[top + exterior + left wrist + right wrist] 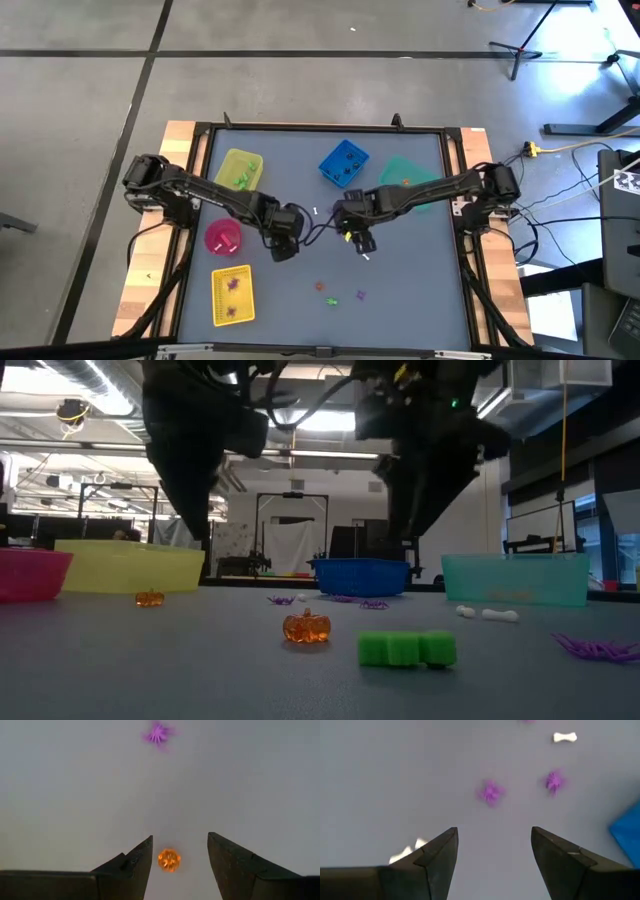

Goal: Sort Halloween decoration
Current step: Put the white bone toy into the red bowl

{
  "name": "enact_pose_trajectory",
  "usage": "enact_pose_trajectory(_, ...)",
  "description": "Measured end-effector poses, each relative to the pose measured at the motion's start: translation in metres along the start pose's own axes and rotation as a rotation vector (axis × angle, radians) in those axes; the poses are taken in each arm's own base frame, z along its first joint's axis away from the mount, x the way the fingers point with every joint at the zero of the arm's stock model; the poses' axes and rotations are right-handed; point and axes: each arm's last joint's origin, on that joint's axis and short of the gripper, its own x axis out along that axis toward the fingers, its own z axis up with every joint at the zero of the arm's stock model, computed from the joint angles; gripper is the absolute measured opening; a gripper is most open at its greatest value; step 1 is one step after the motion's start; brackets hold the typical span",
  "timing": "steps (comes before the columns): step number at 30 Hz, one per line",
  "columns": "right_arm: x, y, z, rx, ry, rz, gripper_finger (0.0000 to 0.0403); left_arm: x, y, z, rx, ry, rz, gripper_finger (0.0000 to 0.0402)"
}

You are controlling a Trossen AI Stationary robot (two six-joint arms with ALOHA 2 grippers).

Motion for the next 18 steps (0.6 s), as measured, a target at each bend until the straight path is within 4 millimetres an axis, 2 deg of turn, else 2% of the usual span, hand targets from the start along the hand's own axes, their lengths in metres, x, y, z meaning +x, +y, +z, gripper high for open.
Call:
enact_pose_trajectory(5, 0.020, 0.002, -0.001, -0.027, -0.116, -0.002, 0.0250, 0.000, 0.002, 0.006, 0.023, -0.036, -0.022, 0.0173)
enact_pose_trajectory(11, 0.028, 0.002, -0.002, -0.133, -0.176, -0.017, 0.0250, 0.001, 0.004, 0.009, 0.032, -0.048, -0.025, 0.0173)
enact_pose_trajectory(18, 0.039, 0.010, -0.016, -0.192, -0.155, 0.160, 0.0250, 0.001, 0.003, 0.009, 0.035, -0.047, -0.025, 0.0173)
